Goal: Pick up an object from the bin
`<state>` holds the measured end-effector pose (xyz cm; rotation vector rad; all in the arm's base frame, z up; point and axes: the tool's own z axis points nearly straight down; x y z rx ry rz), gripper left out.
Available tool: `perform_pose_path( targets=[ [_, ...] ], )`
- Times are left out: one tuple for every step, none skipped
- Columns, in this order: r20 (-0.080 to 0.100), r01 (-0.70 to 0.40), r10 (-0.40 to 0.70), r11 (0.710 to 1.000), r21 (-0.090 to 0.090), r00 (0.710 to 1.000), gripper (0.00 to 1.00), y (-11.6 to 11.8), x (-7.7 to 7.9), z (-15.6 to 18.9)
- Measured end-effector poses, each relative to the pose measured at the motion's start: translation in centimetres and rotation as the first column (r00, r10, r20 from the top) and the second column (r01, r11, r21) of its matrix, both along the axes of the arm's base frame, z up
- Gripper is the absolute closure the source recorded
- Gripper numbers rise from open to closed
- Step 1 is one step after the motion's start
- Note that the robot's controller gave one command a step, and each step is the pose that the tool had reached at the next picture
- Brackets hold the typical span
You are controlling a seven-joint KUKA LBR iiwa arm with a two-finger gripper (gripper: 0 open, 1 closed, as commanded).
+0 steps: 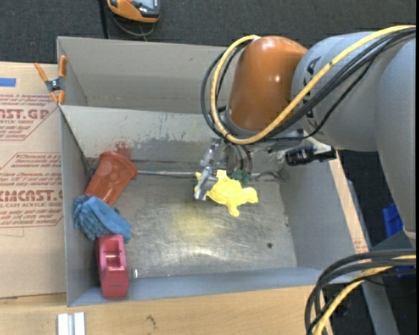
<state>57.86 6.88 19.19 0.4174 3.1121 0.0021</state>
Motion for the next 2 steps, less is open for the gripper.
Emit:
perform_pose_path(
  targets=[
    [0.000,0.000,0.000,1.000,0.000,1.000,1.00,0.0,0.0,0.0],
    [-0.002,0.003,-0.003,1.000,0.000,1.000,1.00,0.4,0.1,2.5]
  ],
)
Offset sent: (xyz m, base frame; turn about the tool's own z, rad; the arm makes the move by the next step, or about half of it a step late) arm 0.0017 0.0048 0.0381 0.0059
